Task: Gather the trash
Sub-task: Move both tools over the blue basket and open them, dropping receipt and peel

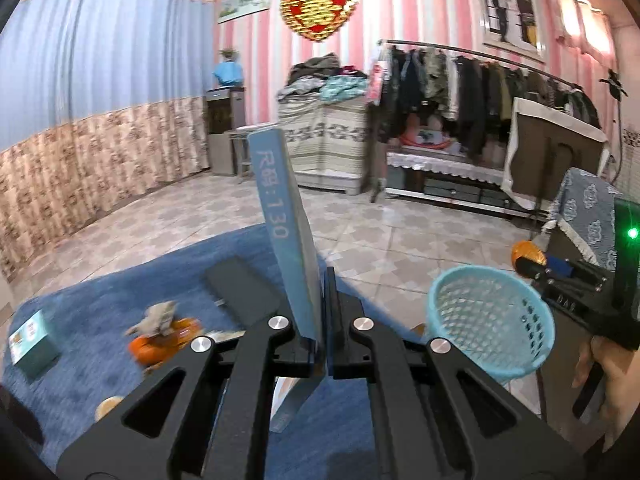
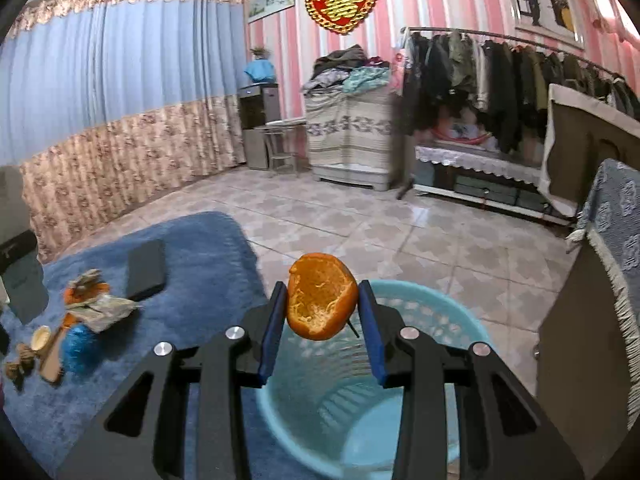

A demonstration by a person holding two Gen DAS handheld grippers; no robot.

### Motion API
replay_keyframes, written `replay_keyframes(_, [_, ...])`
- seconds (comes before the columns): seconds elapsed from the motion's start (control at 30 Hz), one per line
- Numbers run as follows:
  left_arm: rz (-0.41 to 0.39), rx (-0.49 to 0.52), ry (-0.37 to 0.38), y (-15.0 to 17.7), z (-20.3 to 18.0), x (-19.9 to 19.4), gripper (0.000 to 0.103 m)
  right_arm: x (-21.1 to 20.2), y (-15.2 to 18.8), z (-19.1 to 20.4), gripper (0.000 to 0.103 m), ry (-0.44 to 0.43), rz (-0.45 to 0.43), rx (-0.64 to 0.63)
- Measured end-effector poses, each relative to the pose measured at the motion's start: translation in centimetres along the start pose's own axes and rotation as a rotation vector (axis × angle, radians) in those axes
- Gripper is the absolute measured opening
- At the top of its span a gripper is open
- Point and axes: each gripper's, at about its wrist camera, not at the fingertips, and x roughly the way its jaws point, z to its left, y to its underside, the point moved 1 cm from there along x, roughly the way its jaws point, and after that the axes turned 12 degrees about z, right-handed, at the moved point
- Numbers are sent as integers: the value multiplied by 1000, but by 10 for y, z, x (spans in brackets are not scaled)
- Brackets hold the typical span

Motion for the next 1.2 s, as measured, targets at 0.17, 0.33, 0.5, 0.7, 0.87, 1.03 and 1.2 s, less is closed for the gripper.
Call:
replay_keyframes(0.17, [-7,53,53,-21,-51,36,2,16,-1,-31,37,44,20,53])
replay_keyframes(0.33, [-17,106,94,-36,-97,64,2,26,10,-61,37,85,54,121])
replay_keyframes(0.5, [-15,147,143,-43,-138,97,2,30,15,-82,37,88,59,211])
replay_keyframes(0.7, [53,160,210,-36,-174,143,2,43,24,-95,37,122,103,243])
replay_keyframes(0.87, [111,191,233,-20,-199,169,2,42,32,-113,37,139,102,304])
replay_keyframes(1.03, [132,205,238,-13,-210,178,2,42,35,-116,36,142,108,314])
replay_keyframes(1.2, [147,197,238,-13,-202,177,34,43,32,-113,37,139,107,305])
